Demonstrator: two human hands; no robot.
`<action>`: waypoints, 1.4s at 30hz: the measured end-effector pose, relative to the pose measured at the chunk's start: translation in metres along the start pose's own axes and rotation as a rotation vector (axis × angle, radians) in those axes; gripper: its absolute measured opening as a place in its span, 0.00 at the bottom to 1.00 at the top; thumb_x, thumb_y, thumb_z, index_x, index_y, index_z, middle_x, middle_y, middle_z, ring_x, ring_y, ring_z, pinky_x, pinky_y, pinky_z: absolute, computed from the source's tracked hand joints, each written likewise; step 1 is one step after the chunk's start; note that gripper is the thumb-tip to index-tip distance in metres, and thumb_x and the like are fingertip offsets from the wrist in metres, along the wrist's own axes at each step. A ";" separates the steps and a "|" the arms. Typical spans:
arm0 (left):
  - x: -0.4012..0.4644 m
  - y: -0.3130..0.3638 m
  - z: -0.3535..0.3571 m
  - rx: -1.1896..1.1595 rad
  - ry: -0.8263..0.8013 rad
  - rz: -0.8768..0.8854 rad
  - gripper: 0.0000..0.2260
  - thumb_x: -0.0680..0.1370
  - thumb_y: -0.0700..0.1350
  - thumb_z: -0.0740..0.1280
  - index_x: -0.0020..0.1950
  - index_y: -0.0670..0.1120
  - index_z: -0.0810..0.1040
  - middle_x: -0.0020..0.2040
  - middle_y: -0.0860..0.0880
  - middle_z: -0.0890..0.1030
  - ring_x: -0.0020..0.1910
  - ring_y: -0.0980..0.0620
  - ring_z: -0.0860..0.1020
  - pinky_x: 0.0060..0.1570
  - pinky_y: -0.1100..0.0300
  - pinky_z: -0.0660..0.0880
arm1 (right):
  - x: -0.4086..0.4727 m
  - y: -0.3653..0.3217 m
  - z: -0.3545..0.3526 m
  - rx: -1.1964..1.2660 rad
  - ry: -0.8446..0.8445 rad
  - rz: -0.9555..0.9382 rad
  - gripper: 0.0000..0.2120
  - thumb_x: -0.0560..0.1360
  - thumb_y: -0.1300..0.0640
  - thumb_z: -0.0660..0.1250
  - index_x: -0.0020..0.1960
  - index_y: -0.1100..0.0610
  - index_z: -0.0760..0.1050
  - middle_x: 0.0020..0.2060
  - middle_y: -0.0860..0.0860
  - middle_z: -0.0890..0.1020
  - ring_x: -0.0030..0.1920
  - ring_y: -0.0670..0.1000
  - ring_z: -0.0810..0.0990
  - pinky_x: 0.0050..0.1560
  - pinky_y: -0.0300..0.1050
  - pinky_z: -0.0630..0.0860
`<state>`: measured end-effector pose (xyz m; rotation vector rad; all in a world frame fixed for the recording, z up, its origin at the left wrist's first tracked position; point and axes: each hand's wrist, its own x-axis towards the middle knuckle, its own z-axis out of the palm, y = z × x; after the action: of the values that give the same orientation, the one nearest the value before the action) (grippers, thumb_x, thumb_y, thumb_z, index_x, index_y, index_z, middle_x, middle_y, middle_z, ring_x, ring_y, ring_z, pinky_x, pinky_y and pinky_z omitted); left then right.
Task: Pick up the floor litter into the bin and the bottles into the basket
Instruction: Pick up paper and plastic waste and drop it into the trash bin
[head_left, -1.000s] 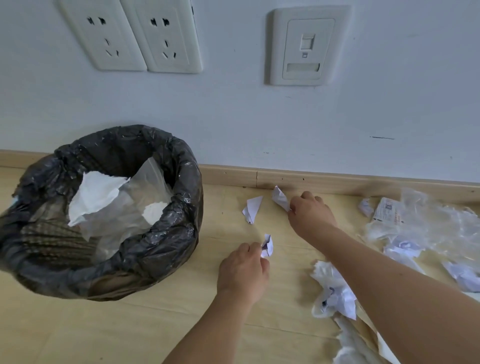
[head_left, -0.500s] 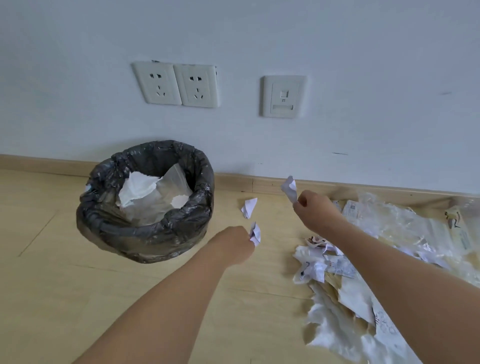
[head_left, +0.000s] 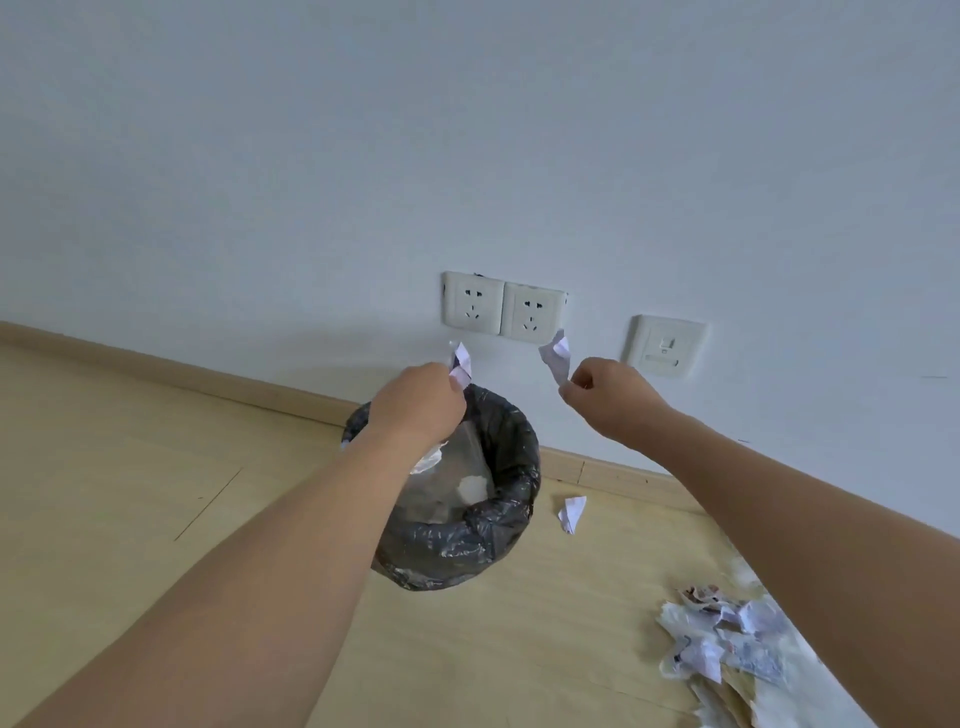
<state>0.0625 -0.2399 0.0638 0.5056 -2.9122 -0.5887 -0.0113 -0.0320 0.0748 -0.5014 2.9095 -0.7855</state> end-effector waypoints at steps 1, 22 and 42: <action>0.001 -0.014 0.000 0.010 -0.014 -0.022 0.14 0.80 0.41 0.53 0.35 0.45 0.66 0.38 0.43 0.76 0.39 0.43 0.73 0.34 0.57 0.64 | 0.005 -0.012 0.011 -0.037 -0.034 -0.027 0.12 0.77 0.52 0.59 0.43 0.61 0.72 0.34 0.53 0.75 0.33 0.52 0.70 0.33 0.43 0.66; 0.001 0.105 0.142 -0.038 -0.203 0.356 0.07 0.77 0.39 0.55 0.51 0.42 0.71 0.50 0.45 0.74 0.47 0.42 0.75 0.46 0.52 0.73 | -0.026 0.185 0.034 -0.189 -0.143 0.302 0.17 0.75 0.56 0.61 0.64 0.53 0.72 0.59 0.52 0.77 0.55 0.52 0.75 0.55 0.46 0.74; -0.031 0.065 0.370 0.232 -0.309 0.215 0.24 0.80 0.42 0.55 0.77 0.50 0.60 0.72 0.49 0.64 0.53 0.42 0.77 0.49 0.53 0.72 | -0.061 0.314 0.133 -0.458 -0.212 0.277 0.13 0.80 0.50 0.56 0.43 0.54 0.75 0.41 0.50 0.76 0.48 0.54 0.74 0.50 0.47 0.66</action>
<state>0.0022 -0.0414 -0.2510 0.1260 -3.2910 -0.3263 -0.0226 0.1814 -0.1979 -0.1840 2.8567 -0.0245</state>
